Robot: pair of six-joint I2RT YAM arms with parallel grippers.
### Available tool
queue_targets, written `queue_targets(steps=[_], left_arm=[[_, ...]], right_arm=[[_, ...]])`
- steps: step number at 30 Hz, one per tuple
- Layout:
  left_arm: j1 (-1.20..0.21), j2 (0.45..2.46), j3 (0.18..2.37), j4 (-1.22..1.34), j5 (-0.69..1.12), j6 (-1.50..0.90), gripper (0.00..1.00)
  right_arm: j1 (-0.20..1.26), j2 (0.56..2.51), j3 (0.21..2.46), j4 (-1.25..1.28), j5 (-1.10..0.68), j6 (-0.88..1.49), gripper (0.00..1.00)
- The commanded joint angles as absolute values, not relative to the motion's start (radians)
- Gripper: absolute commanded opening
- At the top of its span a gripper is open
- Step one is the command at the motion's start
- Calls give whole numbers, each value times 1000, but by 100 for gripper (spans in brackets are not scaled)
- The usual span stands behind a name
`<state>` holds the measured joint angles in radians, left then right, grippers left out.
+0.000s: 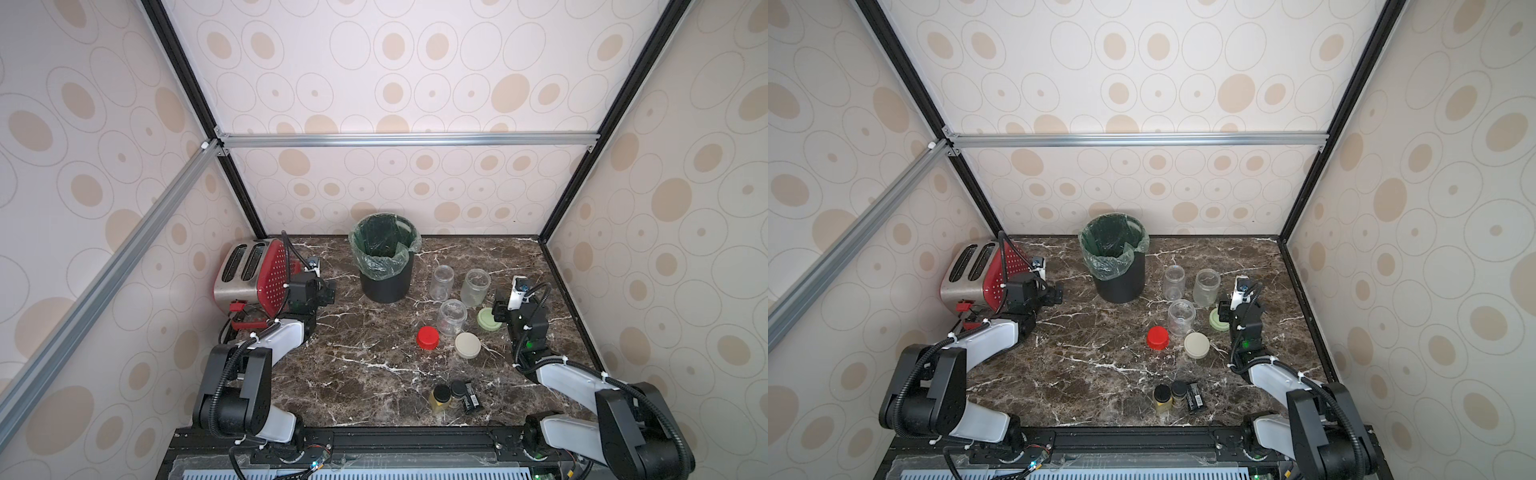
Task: Empty expired oatmeal from jars
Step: Move the trash bin to the center of the board, then reset both arms
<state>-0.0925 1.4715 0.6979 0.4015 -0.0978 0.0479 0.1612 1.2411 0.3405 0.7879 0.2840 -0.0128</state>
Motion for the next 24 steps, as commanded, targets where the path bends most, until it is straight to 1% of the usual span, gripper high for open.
queue_targets(steps=[1,8,9,10,11,12,14,17,18,20,23,24], left_arm=[[-63,1480,729,384,28,106,99],[-63,1481,754,292,26,176,99],[-62,1477,734,347,33,209,98],[-60,1463,679,459,23,216,99],[-55,1455,644,540,2,193,99],[-44,1449,632,556,1,177,99],[-41,1432,627,518,33,196,99],[-39,1387,670,268,23,200,99],[-34,1376,653,266,23,172,99],[-20,1360,577,389,7,113,99],[-11,1409,517,536,24,89,99],[-11,1429,491,614,1,73,99]], right_arm=[[146,1280,338,868,280,-39,66],[107,1285,327,887,271,-12,67],[103,1286,327,883,269,-10,67],[101,1287,330,881,268,-9,67],[97,1290,333,878,267,-7,67],[95,1290,337,873,271,-2,68],[93,1289,336,870,268,0,68],[89,1276,324,868,259,1,68],[90,1267,328,824,240,-1,69],[90,1268,343,743,212,-4,68],[90,1317,310,853,213,-10,68],[90,1325,302,880,217,-12,68]])
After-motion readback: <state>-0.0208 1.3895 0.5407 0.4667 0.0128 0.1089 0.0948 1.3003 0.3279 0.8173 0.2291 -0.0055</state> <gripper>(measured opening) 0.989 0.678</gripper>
